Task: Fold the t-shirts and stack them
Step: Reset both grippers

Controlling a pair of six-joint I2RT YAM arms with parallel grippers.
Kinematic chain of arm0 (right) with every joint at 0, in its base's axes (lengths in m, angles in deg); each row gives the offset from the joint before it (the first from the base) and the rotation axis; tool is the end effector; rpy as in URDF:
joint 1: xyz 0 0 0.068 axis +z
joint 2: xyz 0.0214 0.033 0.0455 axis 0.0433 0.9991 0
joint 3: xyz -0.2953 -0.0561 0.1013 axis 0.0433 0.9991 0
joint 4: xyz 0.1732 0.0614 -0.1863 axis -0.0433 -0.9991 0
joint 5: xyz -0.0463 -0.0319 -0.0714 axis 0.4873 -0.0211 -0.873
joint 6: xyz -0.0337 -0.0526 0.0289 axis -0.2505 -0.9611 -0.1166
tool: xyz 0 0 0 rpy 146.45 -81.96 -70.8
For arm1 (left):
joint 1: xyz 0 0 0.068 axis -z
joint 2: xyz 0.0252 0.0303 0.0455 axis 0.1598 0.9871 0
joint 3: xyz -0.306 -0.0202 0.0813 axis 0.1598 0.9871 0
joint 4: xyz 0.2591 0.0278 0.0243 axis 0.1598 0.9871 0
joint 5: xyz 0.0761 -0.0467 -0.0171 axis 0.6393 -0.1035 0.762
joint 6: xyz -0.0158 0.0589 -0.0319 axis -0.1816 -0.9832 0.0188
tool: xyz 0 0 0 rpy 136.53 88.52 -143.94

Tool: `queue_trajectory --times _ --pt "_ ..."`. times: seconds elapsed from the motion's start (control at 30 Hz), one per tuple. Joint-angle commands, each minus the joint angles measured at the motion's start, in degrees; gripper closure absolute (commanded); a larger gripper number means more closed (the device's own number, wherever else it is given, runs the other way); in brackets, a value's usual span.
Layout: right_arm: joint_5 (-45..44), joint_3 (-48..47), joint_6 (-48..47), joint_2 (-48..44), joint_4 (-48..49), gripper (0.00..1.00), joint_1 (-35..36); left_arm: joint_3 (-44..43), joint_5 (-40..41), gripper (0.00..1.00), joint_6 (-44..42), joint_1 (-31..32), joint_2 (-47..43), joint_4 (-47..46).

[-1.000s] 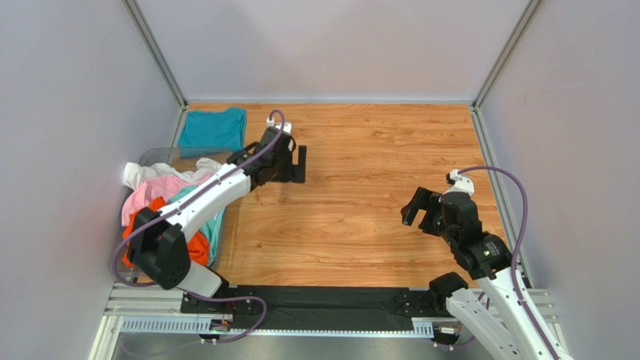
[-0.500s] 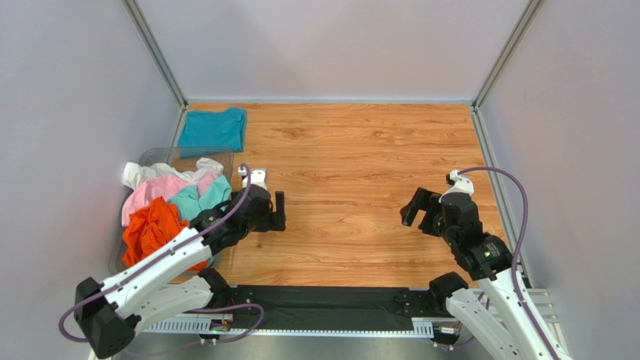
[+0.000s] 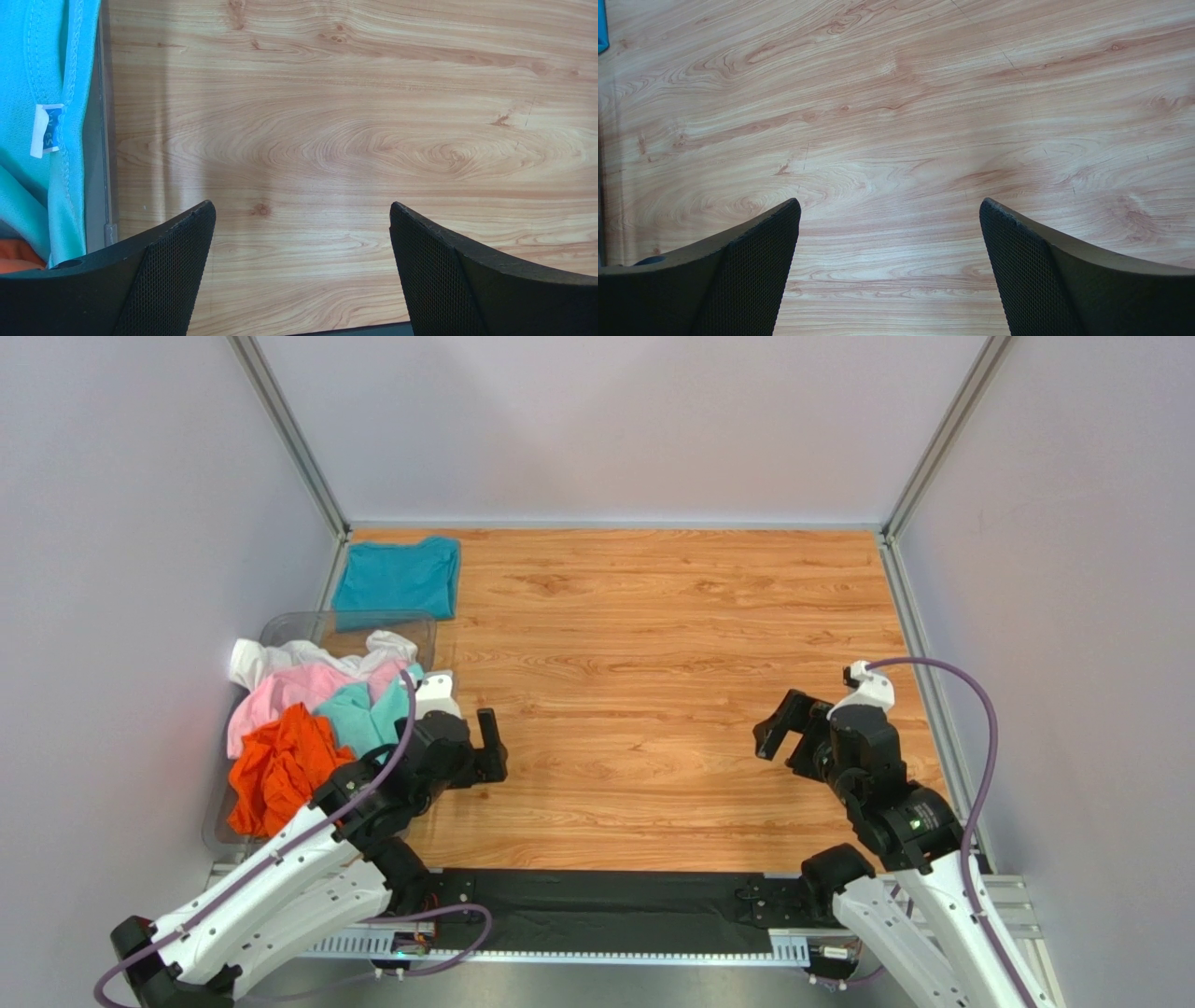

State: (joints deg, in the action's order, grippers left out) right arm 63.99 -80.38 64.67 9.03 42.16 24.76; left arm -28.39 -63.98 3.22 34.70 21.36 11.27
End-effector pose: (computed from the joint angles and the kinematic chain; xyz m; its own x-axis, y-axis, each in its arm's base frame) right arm 0.0784 0.0195 0.2835 -0.5901 0.3137 -0.7439 0.1117 0.9443 0.3096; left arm 0.0927 -0.0573 0.2654 -0.6568 -0.2230 -0.7204 -0.0328 0.9628 -0.2681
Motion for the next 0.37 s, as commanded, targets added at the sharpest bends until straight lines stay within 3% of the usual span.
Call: queue_trajectory --times 0.0,0.33 --pt "-2.4 0.29 0.79 -0.96 1.48 0.0 -0.13 -0.04 1.22 0.0 1.05 0.13 -0.37 0.11" --pt "-3.19 0.12 0.97 -1.66 1.48 0.0 -0.31 -3.47 3.41 0.0 -0.18 0.13 0.51 0.02"
